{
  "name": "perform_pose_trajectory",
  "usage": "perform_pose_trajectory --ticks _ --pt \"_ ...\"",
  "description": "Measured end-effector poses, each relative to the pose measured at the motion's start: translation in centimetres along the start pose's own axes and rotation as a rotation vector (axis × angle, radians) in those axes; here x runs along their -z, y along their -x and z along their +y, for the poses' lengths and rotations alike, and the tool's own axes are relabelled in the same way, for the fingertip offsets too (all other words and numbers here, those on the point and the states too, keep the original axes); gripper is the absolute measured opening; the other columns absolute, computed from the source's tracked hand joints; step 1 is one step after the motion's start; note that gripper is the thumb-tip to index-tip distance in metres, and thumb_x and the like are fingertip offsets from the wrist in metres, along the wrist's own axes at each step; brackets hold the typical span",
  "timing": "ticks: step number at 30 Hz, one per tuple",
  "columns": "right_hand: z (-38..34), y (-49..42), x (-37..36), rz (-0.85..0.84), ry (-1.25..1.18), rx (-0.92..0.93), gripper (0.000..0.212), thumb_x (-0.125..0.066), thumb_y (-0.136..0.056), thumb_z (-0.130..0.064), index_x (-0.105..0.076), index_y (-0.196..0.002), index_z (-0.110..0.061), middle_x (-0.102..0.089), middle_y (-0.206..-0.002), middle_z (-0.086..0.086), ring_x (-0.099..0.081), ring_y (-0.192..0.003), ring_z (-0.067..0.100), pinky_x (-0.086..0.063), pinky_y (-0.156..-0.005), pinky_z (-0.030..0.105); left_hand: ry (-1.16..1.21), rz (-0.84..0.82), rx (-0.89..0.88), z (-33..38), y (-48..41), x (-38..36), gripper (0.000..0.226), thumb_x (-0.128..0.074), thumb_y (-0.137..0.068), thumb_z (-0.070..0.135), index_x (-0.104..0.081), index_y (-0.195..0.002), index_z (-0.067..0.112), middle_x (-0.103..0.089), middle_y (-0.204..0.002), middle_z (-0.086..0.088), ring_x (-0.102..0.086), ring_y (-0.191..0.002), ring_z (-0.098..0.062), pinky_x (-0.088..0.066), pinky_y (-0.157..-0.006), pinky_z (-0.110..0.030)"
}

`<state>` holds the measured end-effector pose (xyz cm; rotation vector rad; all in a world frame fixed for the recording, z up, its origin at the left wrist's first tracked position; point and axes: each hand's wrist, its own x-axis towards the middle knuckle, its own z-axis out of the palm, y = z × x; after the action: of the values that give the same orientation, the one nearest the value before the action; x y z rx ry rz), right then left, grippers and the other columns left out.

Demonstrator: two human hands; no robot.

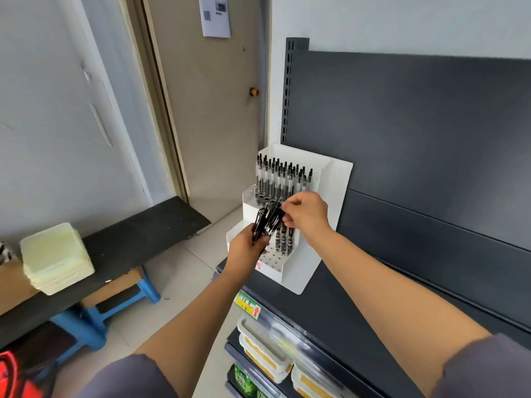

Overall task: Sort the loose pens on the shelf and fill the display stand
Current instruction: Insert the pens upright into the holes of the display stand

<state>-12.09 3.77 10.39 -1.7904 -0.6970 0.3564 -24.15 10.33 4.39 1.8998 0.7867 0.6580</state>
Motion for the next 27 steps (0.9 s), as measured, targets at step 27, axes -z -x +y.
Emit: perform_pose_trajectory --ticks 27 --pt "1.8 -6.6 -4.5 -0.030 0.774 0.171 0.013 -0.058 -0.091 -0.030 -0.064 -0.102 -0.027 -0.069 -0.096 -0.007 -0.062 -0.090 0.015 -0.051 -0.074 0.034 0.296 -0.326 -0.125 -4.4 -13.9 1.0 0.019 -0.049 -0.096 0.011 -0.053 -0.115 0.011 -0.065 -0.079 0.000 -0.063 -0.061 -0.007 -0.053 -0.061 -0.020"
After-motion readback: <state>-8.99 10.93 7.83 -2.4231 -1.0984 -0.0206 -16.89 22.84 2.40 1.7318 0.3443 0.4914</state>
